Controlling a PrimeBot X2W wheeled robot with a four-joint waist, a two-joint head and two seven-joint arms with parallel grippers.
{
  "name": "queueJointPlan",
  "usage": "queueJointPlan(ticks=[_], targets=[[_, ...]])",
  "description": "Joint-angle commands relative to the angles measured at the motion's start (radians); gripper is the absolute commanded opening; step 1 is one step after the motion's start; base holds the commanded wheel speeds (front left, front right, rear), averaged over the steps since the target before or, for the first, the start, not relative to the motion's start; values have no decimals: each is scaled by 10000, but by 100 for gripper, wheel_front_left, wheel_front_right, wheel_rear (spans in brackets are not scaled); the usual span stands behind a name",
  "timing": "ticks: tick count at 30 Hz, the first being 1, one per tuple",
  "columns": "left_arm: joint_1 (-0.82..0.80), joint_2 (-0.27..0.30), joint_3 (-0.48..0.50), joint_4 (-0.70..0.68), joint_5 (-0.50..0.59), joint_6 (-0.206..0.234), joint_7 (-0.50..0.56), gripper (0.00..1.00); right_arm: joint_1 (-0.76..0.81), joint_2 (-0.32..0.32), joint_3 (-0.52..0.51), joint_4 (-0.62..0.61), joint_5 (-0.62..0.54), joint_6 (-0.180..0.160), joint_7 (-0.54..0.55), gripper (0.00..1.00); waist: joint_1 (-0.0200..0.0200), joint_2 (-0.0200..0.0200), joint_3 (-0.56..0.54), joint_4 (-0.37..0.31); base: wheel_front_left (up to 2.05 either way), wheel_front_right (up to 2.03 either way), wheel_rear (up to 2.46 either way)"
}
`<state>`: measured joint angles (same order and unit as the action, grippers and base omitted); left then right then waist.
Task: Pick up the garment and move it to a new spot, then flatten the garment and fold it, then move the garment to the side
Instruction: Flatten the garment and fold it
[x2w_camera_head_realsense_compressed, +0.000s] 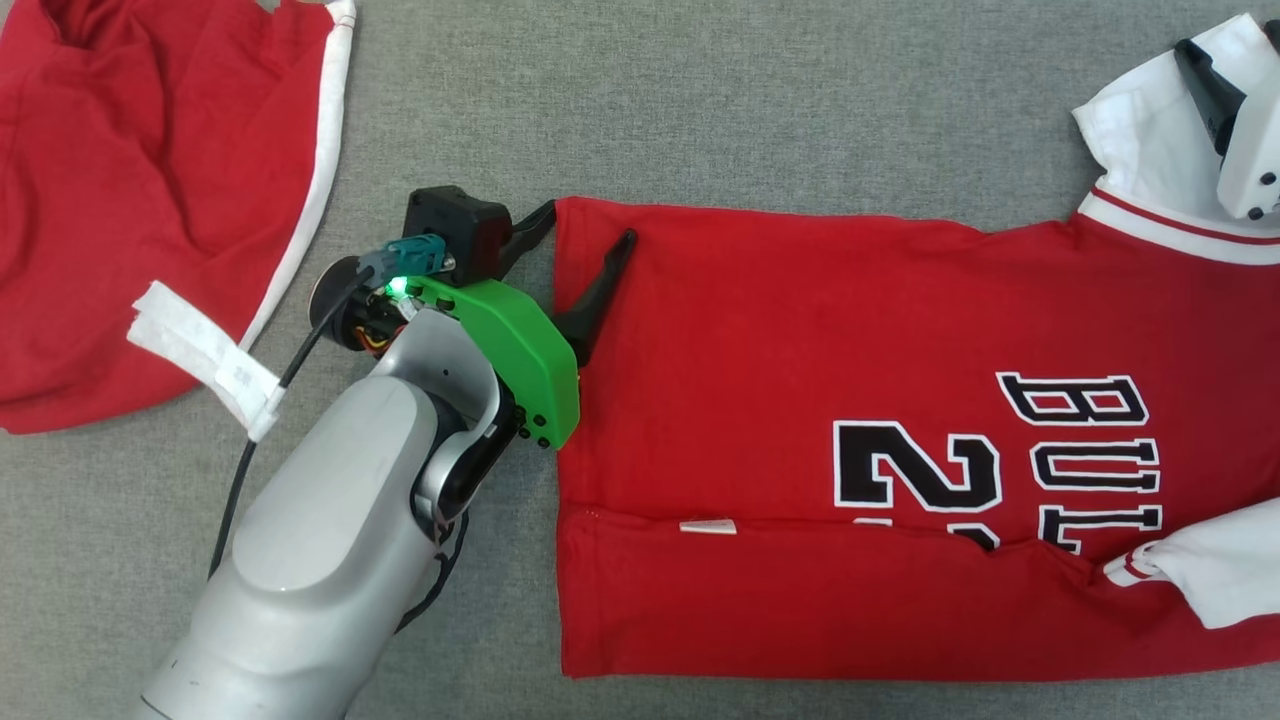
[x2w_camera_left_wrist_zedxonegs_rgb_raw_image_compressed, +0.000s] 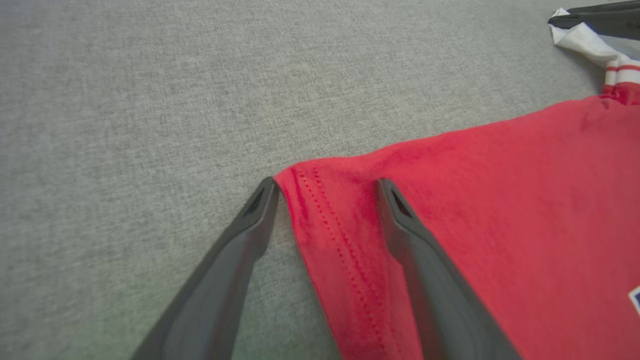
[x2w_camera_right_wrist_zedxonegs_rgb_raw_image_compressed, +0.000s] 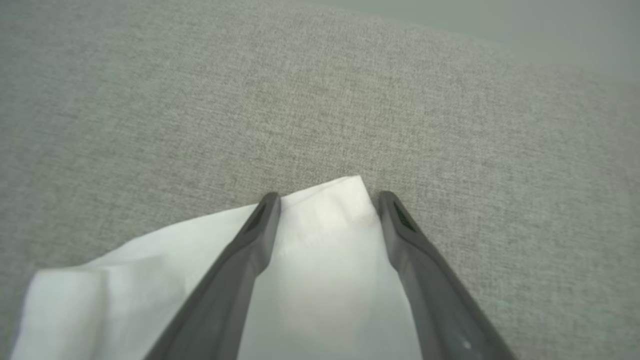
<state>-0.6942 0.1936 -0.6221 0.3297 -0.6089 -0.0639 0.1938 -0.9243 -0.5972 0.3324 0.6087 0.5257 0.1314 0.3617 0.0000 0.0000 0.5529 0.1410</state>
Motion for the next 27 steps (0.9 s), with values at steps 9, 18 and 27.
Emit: queueJointPlan(ticks=[9, 18, 27], targets=[[-234, 126, -461, 238, -117, -303, 623, 0, 264, -150, 985, -417, 1104, 1, 1131, 0, 0, 0, 129, -40, 0, 0, 0], [-549, 435, 111, -64, -51, 107, -65, 0, -311, -769, 475, -1268, 2323, -5, -439, 0, 0, 0, 4, -107, 0, 0, 0], [286, 622, 475, -420, -260, 377, -847, 0, 857, -1325, 564, -2454, 2998, -5, -1962, 0, 0, 0, -1166, -501, 0, 0, 0]])
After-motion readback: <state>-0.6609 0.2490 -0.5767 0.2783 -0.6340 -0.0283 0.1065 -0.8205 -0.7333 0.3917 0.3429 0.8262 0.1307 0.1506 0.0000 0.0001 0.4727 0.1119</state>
